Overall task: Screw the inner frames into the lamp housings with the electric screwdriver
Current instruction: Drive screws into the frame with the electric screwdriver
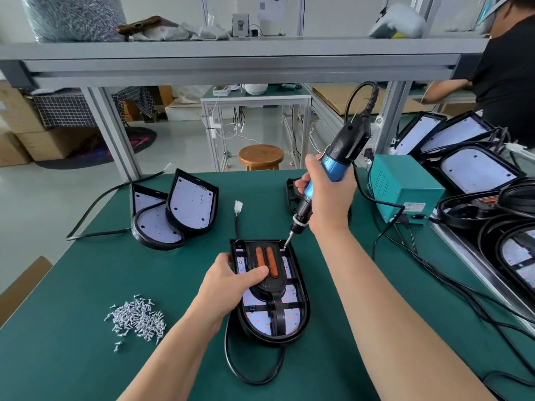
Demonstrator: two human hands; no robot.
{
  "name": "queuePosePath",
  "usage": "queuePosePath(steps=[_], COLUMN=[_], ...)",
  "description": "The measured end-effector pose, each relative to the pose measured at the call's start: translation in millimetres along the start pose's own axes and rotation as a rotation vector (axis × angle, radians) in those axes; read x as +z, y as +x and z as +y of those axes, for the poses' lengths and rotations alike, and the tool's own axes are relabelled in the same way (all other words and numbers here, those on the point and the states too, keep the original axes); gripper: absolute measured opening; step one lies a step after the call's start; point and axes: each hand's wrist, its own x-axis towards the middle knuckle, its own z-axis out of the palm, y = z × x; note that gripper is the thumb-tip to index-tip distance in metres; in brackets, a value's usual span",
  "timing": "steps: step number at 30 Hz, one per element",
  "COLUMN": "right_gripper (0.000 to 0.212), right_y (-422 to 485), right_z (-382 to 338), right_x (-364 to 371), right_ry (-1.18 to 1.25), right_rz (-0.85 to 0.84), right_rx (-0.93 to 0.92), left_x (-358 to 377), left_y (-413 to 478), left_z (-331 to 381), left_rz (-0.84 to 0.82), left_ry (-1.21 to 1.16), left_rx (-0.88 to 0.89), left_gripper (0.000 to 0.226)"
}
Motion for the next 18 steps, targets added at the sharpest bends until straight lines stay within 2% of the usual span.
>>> queuePosePath(steps=[11, 18], right_gripper=[0.016, 0.021], right_y=[0.4, -1.4], right_z=[9.2, 10.7], right_x=[-4.5, 0.2], right_ry=[-0.014, -0.064], right_rz=[0.002, -0.079], right_rx=[0.019, -0.014], left_x=[0.4, -0.3], left_y=[2.9, 4.0], left_z=[-2.9, -4.2], left_rz=[-0.022, -0.023], left_ry=[-0.013, -0.008], left_rx=[0.007, 0.006], left_gripper=[0.043, 0.043])
